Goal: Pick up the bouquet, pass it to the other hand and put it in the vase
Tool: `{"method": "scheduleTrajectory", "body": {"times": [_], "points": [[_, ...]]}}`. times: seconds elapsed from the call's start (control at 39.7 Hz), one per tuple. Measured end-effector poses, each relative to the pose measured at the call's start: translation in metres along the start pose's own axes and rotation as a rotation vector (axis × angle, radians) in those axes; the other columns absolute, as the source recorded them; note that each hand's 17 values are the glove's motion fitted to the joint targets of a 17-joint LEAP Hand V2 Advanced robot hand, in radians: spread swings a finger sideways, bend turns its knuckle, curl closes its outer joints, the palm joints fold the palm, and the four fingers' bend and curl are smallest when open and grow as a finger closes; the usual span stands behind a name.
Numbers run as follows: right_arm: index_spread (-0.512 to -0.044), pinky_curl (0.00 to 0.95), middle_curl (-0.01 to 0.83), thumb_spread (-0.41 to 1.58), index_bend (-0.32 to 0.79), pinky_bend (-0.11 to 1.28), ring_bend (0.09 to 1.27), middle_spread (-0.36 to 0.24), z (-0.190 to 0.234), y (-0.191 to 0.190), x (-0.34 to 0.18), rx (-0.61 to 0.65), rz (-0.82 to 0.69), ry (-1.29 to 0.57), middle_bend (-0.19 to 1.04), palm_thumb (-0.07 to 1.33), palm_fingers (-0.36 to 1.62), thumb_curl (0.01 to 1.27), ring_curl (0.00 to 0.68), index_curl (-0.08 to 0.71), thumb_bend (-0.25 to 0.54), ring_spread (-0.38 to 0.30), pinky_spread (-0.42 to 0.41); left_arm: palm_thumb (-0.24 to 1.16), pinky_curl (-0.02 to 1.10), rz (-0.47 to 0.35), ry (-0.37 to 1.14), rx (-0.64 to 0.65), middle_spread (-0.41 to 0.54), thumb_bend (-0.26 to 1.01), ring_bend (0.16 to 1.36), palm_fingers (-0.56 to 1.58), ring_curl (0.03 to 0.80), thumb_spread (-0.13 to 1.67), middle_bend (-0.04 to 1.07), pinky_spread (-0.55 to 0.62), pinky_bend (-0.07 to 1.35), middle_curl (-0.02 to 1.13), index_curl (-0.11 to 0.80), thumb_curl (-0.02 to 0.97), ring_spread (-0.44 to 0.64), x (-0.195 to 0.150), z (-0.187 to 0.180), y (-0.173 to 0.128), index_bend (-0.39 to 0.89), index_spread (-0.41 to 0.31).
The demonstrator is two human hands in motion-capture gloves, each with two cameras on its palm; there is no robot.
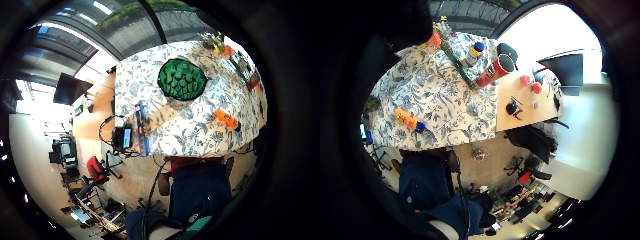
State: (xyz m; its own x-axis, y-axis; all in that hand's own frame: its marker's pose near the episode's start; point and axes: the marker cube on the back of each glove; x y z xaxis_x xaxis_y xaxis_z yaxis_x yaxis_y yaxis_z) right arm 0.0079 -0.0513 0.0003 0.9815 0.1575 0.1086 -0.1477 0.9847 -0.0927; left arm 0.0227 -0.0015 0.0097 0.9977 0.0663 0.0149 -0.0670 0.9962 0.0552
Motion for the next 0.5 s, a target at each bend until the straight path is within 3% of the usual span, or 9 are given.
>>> {"method": "scheduleTrajectory", "body": {"times": [0.18,0.33,0.38,0.45,0.5], "points": [[-0.306,0.291,0.3,1.17,0.09,0.41,0.49,-0.071,0.021,-0.043,0.019,-0.064,0.103,-0.051,0.29,0.35,0.46,0.18,0.269,0.165,0.079,0.017,0.13,0.13,0.26,0.063,-0.019,0.007,0.177,-0.01,0.54,0.18,0.229,1.16,0.17,0.34,0.38,0.19,0.275,0.178,0.29,0.018,0.007,0.006,0.17,-0.092],[-0.29,0.315,0.316,1.15,0.09,0.44,0.51,-0.051,0.072,-0.072,0.05,-0.37,0.296,-0.056,0.27,0.4,0.45,0.21,0.287,0.167,0.064,0.023,0.144,0.13,0.27,0.137,-0.032,0.02,0.179,-0.02,0.55,0.17,0.237,1.18,0.17,0.35,0.38,0.21,0.295,0.193,0.3,0.028,0.024,-0.004,0.17,-0.092],[-0.283,0.32,0.323,1.15,0.1,0.45,0.51,-0.047,0.085,-0.078,0.061,-0.318,0.36,-0.029,0.27,0.42,0.44,0.22,0.291,0.169,0.059,0.018,0.146,0.13,0.28,0.14,-0.023,-0.009,0.18,-0.02,0.55,0.17,0.239,1.18,0.17,0.35,0.38,0.21,0.3,0.197,0.3,0.028,0.029,-0.005,0.17,-0.093],[-0.278,0.322,0.332,1.14,0.11,0.43,0.49,-0.043,0.106,-0.103,0.08,-0.074,0.384,0.019,0.27,0.46,0.42,0.24,0.293,0.176,0.059,0.007,0.135,0.13,0.28,0.136,-0.016,-0.038,0.18,-0.02,0.55,0.17,0.243,1.18,0.17,0.35,0.38,0.22,0.308,0.203,0.3,0.025,0.034,-0.007,0.17,-0.093],[-0.276,0.324,0.338,1.14,0.12,0.43,0.48,-0.04,0.126,-0.116,0.089,-0.037,0.387,0.02,0.28,0.46,0.41,0.25,0.293,0.18,0.05,0.004,0.133,0.13,0.29,0.138,-0.015,-0.031,0.18,-0.02,0.55,0.16,0.245,1.18,0.17,0.35,0.38,0.22,0.312,0.207,0.3,0.022,0.039,-0.012,0.17,-0.093]]}}
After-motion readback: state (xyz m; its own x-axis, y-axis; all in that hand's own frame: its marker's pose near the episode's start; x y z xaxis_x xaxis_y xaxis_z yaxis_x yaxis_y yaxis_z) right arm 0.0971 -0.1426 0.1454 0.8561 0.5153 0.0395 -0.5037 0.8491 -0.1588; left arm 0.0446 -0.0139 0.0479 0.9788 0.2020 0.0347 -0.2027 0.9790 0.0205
